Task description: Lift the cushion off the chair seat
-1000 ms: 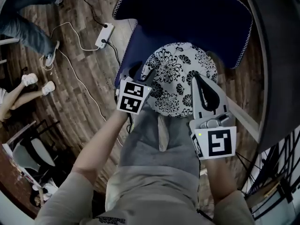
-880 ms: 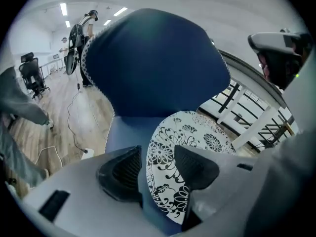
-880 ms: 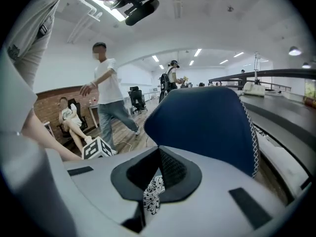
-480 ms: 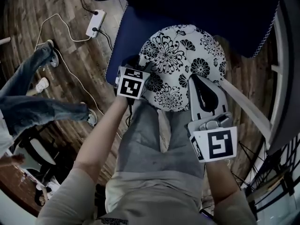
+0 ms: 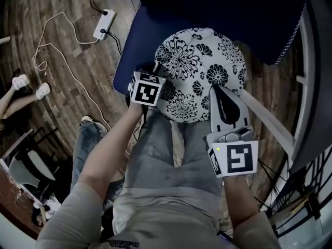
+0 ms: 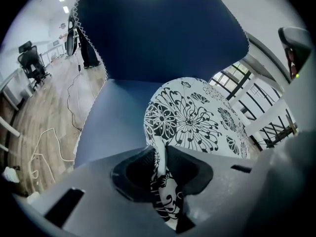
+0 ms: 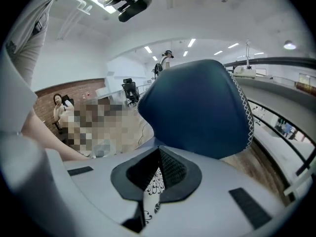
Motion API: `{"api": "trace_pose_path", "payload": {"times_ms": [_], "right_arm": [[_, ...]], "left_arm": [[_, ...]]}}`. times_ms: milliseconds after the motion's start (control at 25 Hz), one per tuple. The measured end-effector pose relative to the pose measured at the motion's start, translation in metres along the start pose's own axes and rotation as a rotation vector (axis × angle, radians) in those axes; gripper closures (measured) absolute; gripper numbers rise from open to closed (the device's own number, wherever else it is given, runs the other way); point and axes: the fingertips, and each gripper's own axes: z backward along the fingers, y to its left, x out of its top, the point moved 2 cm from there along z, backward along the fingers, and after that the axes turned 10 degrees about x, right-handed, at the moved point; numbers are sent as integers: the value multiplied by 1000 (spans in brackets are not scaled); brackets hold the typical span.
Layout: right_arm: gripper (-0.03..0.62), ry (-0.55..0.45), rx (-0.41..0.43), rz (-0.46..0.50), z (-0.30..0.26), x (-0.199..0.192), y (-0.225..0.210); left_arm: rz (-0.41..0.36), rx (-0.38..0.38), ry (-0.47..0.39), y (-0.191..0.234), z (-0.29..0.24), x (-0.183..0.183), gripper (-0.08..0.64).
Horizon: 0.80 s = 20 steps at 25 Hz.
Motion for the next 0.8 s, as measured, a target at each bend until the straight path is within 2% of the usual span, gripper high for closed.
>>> {"api": "trace_pose_path", "payload": {"times_ms": [120, 280, 520, 600, 800], "right_arm": [[589, -11, -11, 39, 9, 8, -1], [589, -23, -23, 36, 21, 19, -2], [589, -71, -52, 34, 57, 57, -9], [589, -92, -60, 18, 73, 73, -10], [589, -163, -127, 33, 117, 133, -14]], "left_arm": [[67, -1, 0, 0, 14, 5, 498], [121, -50, -11, -6, 36, 12, 520], [154, -105, -159, -14, 105, 58, 526], [150, -107, -202, -17, 135, 76, 528], [58, -106, -307, -27, 213, 127, 529]]}}
